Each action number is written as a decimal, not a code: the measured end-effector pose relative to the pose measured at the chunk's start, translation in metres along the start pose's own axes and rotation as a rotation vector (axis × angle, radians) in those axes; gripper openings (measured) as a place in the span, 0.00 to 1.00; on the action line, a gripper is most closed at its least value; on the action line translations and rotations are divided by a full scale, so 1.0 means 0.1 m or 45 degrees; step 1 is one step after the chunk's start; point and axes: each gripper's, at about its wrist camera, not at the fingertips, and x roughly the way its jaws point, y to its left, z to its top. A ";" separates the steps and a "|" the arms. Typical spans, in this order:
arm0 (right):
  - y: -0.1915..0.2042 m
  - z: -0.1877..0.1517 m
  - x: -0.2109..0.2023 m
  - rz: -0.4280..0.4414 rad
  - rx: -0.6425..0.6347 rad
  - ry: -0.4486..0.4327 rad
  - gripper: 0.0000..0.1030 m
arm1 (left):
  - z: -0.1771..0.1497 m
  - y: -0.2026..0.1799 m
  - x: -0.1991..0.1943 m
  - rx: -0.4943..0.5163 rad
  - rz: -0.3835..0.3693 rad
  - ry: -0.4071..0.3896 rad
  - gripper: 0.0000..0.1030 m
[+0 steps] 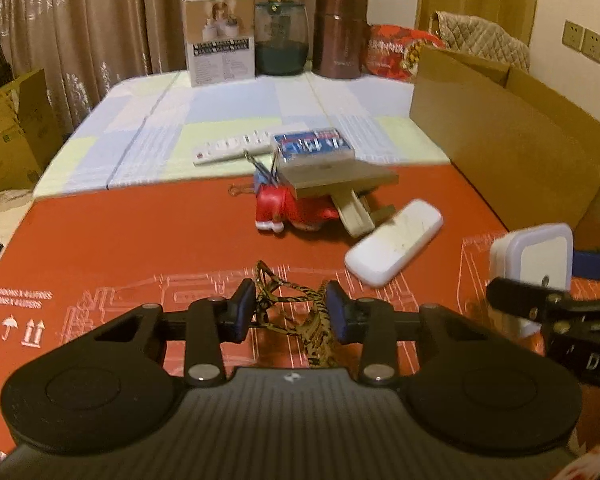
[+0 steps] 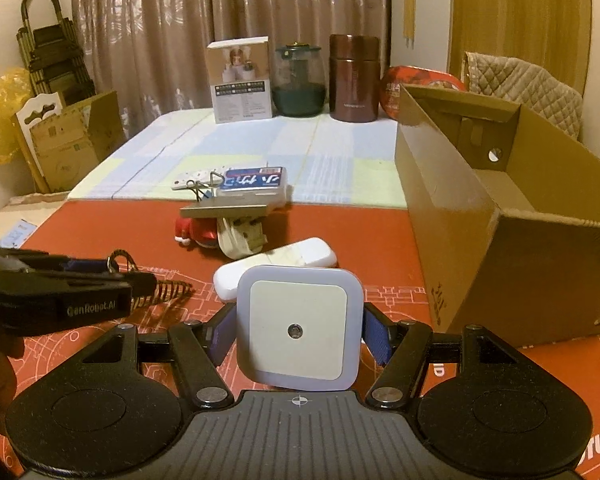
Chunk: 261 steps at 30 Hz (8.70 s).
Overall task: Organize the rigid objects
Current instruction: 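Grasp the leopard-print lanyard with the left tool while the right tool holds the night light, then carry both items to the cardboard box and release them inside, then return both tools to the mat and grasp the white USB dongle with the right tool, then grasp the white plug adapter with the left tool while the right tool holds the dongle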
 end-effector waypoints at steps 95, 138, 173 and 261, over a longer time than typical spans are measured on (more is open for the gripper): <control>-2.40 0.82 -0.33 -0.182 0.225 -0.035 0.61 | 1.43 -2.03 -0.01 0.141 -0.397 -0.166 0.46; -0.88 1.43 -1.14 0.049 0.081 -0.274 0.77 | 1.36 -0.24 -0.97 0.007 -0.123 -0.320 0.50; 0.20 0.37 1.02 0.011 0.194 0.130 0.86 | 0.62 0.73 0.21 -0.092 -0.026 -0.076 0.58; -0.27 -0.13 0.51 0.051 -0.129 0.190 0.54 | 0.03 -0.21 0.46 0.013 -0.175 -0.009 0.52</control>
